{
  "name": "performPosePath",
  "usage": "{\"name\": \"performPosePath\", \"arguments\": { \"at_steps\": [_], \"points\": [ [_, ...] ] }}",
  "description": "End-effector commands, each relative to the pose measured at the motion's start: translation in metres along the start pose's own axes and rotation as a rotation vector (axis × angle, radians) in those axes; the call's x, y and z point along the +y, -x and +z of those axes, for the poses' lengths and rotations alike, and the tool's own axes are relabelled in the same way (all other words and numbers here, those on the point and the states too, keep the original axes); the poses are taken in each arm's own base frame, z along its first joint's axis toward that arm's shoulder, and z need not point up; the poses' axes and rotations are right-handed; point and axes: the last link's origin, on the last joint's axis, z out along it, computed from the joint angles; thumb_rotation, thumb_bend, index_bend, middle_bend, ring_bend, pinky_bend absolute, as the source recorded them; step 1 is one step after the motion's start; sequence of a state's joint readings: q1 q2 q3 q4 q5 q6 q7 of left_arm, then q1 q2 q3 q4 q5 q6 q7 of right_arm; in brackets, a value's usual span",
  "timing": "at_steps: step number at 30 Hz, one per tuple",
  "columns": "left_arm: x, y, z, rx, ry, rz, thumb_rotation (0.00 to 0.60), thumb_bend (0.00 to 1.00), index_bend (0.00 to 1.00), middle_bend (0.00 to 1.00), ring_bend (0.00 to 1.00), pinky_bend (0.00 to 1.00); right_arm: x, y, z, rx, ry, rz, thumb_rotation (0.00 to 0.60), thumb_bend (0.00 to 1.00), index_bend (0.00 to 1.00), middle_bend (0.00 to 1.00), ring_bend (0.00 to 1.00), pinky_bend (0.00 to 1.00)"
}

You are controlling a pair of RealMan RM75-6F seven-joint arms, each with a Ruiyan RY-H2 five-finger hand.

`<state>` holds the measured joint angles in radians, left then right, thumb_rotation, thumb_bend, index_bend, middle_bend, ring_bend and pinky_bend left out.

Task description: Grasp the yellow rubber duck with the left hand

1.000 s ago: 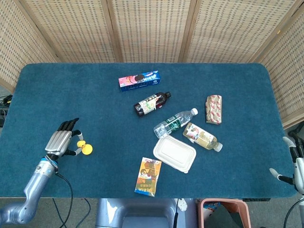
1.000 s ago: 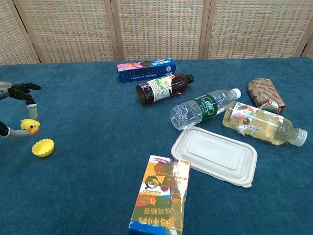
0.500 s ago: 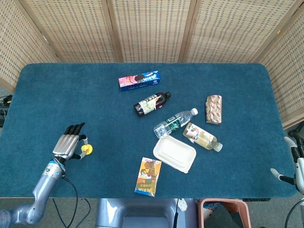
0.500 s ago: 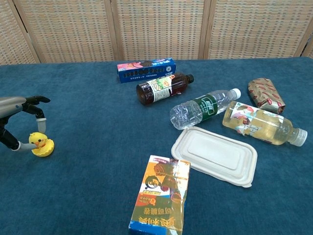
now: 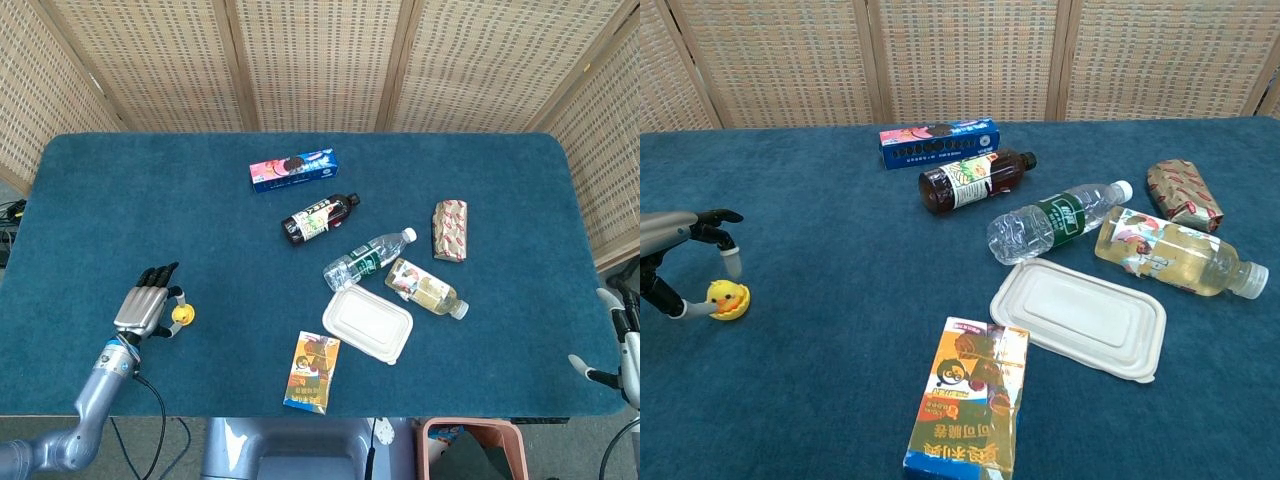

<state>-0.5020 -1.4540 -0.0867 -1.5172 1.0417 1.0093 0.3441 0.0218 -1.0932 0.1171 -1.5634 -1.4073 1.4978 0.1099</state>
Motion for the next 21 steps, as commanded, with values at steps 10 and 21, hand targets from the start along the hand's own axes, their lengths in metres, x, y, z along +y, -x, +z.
{"name": "performPosePath", "arguments": {
  "at_steps": [10, 21],
  "points": [
    [-0.008, -0.026, -0.013, 0.065, 0.017, -0.094, 0.600, 0.00, 0.00, 0.00, 0.00, 0.00, -0.001, -0.001, -0.001, 0.003, -0.004, 0.004, 0.600, 0.00, 0.00, 0.00, 0.00, 0.00],
    [-0.061, -0.075, -0.084, 0.343, -0.040, -0.099, 0.600, 0.00, 0.00, 0.00, 0.00, 0.00, -0.001, -0.002, -0.002, 0.012, -0.005, 0.000, 0.600, 0.00, 0.00, 0.00, 0.00, 0.00]
  ]
}}
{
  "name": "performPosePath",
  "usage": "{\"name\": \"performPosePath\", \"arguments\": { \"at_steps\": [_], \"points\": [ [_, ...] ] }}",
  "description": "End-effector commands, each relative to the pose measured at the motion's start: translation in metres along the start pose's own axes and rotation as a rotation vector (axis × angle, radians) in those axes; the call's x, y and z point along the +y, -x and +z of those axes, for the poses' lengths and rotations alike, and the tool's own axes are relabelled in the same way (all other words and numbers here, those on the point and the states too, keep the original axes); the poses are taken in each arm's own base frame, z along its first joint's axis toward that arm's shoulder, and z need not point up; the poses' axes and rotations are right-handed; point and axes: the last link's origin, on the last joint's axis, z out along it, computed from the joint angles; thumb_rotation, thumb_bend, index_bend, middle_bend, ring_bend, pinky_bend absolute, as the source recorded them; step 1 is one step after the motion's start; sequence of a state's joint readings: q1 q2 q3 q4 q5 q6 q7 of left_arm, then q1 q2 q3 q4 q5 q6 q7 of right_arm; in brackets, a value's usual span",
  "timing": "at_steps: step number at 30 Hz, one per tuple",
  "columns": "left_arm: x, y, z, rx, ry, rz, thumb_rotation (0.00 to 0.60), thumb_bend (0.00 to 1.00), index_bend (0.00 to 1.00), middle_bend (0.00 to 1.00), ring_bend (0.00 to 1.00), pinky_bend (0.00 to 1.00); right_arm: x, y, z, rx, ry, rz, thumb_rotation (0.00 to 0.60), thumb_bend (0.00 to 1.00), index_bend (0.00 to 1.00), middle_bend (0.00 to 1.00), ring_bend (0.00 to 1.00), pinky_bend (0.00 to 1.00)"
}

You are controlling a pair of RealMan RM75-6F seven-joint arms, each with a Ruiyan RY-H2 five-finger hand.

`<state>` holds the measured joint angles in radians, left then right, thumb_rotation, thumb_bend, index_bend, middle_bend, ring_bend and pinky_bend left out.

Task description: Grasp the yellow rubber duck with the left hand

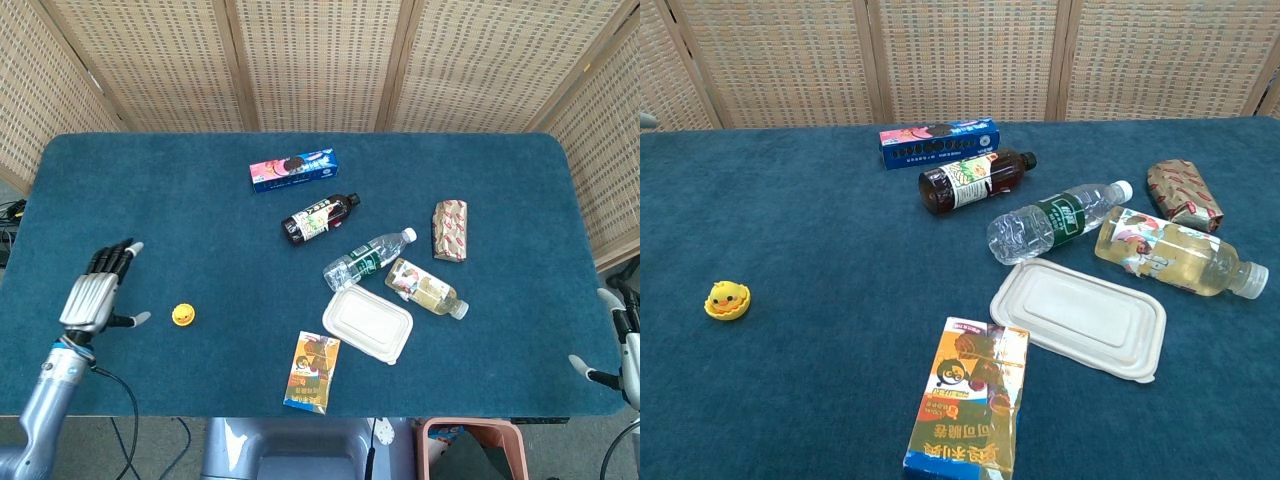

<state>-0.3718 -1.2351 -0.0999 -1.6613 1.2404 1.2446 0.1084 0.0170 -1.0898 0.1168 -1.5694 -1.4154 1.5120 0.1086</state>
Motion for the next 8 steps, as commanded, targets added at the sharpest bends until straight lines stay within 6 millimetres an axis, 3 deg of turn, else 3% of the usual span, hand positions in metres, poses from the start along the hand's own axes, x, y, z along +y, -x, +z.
{"name": "performPosePath", "arguments": {
  "at_steps": [1, 4, 8],
  "points": [
    [-0.023, -0.024, -0.036, 0.099, -0.032, 0.035, 0.600, 0.00, 0.00, 0.00, 0.00, 0.00, 0.000, -0.001, 0.000, 0.004, 0.000, -0.001, 0.600, 0.00, 0.00, 0.00, 0.00, 0.00],
    [-0.031, -0.029, -0.051, 0.121, -0.048, 0.058, 0.600, 0.00, 0.00, 0.00, 0.00, 0.00, -0.002, -0.002, -0.001, 0.011, -0.006, -0.003, 0.600, 0.00, 0.00, 0.00, 0.00, 0.00],
    [-0.037, -0.029, -0.053, 0.123, -0.053, 0.068, 0.600, 0.00, 0.00, 0.00, 0.00, 0.00, -0.003, -0.002, -0.002, 0.013, -0.014, -0.007, 0.600, 0.00, 0.00, 0.00, 0.00, 0.00]
  ]
}}
